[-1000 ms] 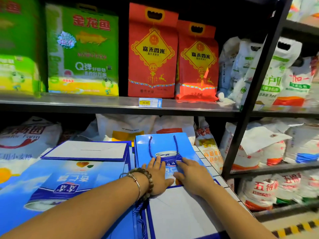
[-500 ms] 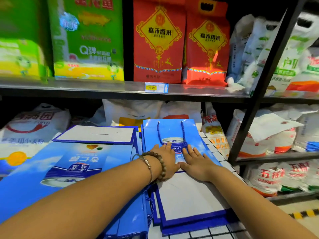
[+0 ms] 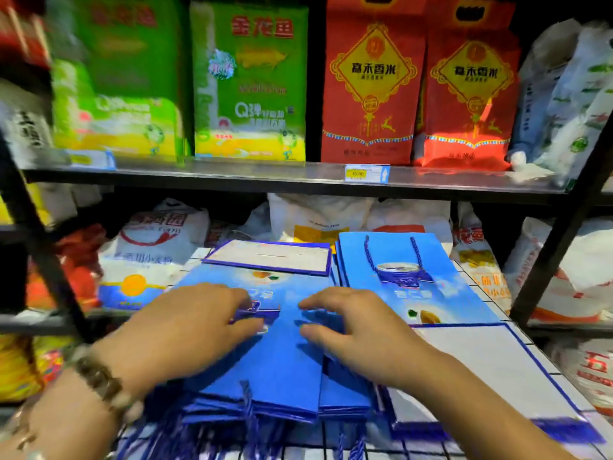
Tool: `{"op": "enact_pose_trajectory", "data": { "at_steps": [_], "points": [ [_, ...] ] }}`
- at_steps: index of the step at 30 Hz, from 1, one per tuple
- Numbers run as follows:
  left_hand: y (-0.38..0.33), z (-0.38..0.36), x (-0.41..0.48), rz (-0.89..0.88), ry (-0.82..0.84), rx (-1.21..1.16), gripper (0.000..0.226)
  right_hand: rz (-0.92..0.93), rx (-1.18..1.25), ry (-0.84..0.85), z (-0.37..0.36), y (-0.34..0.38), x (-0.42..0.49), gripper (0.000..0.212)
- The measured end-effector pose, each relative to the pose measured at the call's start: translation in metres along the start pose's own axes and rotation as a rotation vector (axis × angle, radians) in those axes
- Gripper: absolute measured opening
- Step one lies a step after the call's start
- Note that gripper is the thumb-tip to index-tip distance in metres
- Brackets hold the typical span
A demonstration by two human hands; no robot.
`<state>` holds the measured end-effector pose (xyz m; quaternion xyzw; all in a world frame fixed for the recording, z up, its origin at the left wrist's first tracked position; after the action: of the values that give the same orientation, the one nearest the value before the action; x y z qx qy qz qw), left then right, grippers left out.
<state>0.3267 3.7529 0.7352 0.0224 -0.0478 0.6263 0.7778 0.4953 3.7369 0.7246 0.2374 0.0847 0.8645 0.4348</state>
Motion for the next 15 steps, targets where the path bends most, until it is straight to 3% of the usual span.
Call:
{"op": "enact_pose_trajectory", "data": {
  "at_steps": [4,6,10,15],
  "points": [
    [0.018,-0.032,-0.018,0.075,-0.021,-0.203,0.044,0.185,-0.014,0.28,-0.019,0.056,-0.003,0.06],
    [0.017,-0.03,-0.019,0.089,-0.092,-0.333,0.042,0.204,-0.07,0.316,-0.023,0.054,-0.007,0.062],
    [-0.008,-0.023,-0.033,0.013,-0.124,-0.575,0.031,0.046,0.082,0.241,-0.015,0.018,-0.023,0.054],
    [-0.043,-0.019,-0.054,-0.225,-0.122,-0.579,0.032,-0.022,0.115,-0.011,0.0,-0.008,-0.043,0.037]
  ]
}}
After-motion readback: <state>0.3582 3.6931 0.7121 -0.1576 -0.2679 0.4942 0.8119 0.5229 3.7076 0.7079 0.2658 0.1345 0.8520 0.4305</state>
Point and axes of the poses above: each hand's wrist, its own x-axis towards the middle knuckle, its own z-axis out of the back of the hand, y = z × x, the point moved 5 cm from there along x, towards the middle knuckle, and after that the axes turned 11 degrees about z, right-handed, at the moved point
